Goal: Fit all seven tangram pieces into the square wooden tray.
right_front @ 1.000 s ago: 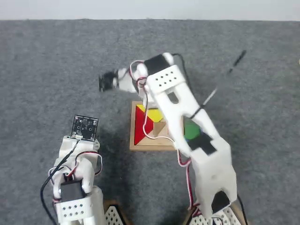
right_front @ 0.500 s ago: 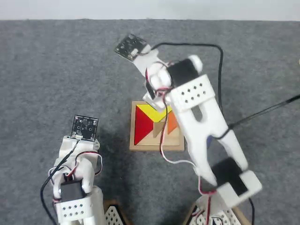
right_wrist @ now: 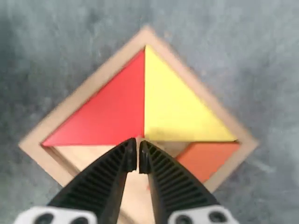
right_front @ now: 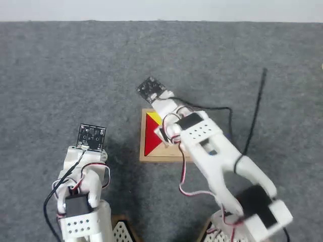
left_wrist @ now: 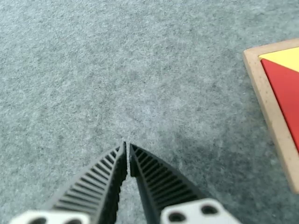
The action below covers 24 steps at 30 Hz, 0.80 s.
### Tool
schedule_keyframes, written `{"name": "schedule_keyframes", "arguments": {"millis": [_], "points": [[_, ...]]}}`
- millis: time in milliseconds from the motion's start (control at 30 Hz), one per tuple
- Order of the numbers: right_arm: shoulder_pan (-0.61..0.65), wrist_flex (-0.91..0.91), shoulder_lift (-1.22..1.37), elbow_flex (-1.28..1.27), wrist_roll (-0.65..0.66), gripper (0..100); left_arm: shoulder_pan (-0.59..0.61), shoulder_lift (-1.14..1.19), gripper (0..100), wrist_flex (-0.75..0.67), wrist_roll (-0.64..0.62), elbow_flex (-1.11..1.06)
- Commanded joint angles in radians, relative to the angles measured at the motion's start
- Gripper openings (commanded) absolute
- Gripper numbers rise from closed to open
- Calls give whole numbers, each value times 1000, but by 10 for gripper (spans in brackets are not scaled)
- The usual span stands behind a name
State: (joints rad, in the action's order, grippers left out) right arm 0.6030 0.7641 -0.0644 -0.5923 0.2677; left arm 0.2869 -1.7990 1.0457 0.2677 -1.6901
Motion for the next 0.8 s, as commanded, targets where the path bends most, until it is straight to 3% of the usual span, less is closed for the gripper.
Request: {"name": "schedule_keyframes", "arguments": {"millis": [0, 333, 767], "points": [[7, -22, 77, 71, -8, 6, 8, -12, 12, 6, 14, 7], [-7, -19, 220, 155, -5, 6, 8, -12, 12, 6, 14, 7], [-74, 111, 219, 190, 115, 6, 8, -12, 12, 6, 14, 7]]}}
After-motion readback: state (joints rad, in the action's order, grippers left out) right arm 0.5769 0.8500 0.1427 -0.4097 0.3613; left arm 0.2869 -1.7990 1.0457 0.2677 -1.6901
